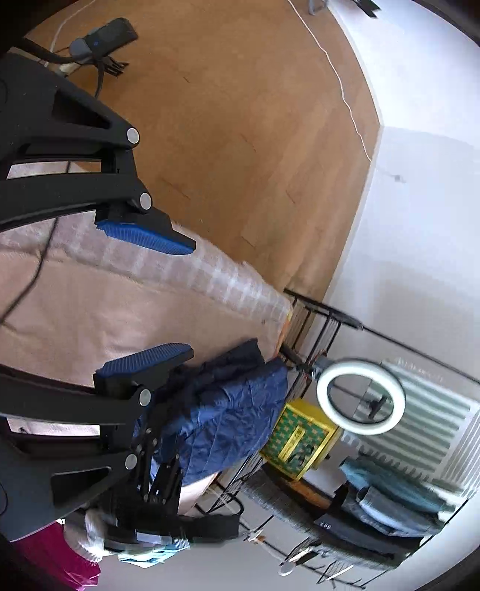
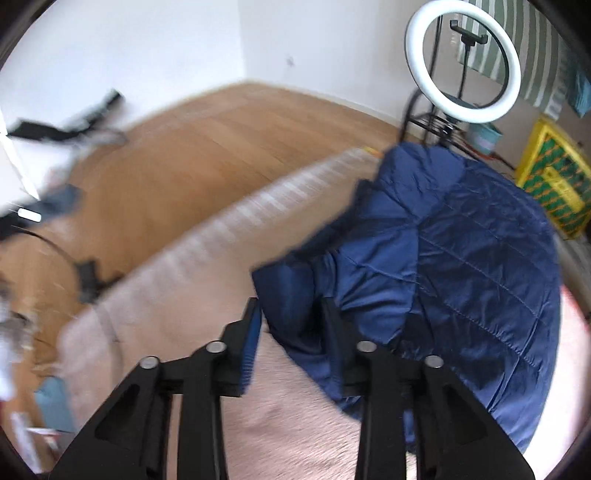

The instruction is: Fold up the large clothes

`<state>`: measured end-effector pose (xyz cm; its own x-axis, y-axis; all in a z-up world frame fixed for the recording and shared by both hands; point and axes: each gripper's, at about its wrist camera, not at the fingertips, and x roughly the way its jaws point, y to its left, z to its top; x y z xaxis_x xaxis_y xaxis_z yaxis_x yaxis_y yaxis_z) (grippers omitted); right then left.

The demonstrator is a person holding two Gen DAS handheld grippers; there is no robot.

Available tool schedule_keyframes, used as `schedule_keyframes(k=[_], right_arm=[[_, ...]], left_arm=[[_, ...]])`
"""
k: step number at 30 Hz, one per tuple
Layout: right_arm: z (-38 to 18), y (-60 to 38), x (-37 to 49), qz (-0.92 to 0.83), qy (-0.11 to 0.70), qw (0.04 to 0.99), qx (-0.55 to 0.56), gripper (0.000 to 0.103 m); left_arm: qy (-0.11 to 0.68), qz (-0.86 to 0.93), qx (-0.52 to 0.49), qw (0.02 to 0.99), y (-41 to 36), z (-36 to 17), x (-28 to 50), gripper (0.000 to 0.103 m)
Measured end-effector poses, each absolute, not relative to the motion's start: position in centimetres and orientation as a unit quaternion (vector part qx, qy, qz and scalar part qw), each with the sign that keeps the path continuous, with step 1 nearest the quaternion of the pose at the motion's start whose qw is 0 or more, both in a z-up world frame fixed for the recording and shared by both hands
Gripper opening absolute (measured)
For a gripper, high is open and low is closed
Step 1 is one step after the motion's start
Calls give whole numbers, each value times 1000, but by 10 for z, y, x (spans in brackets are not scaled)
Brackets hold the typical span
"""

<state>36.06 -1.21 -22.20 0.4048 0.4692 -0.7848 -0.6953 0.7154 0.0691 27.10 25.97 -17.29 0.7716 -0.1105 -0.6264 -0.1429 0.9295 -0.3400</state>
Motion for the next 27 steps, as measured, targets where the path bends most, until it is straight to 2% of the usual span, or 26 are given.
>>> schedule_keyframes(k=[2,5,10,15,19,23,27], right_arm=[[-204,-28,355,386,411,820,-97,39],[-179,-63,348,423,391,816,-43,39],[-161,-122,372,339,356,870,-39,39],[-183,-167,420,262,372,891,-10,39],[-213,-173,442,238,397,886,-18,39],[-246,-178,451,247,426,870,-22,40],[-251,-172,448,258,436,860,-58,40]], left_arm=[[335,-3,-184,924,250,-169,279,52],[332,-27,-176,926,228,-162,293,52],[342,-72,-145,926,181,-161,331,52],[355,-107,-97,924,133,-173,374,52],[401,-102,-61,908,108,-211,407,52],[450,-108,-53,885,104,-260,418,52],[449,-117,-54,884,104,-272,415,53]])
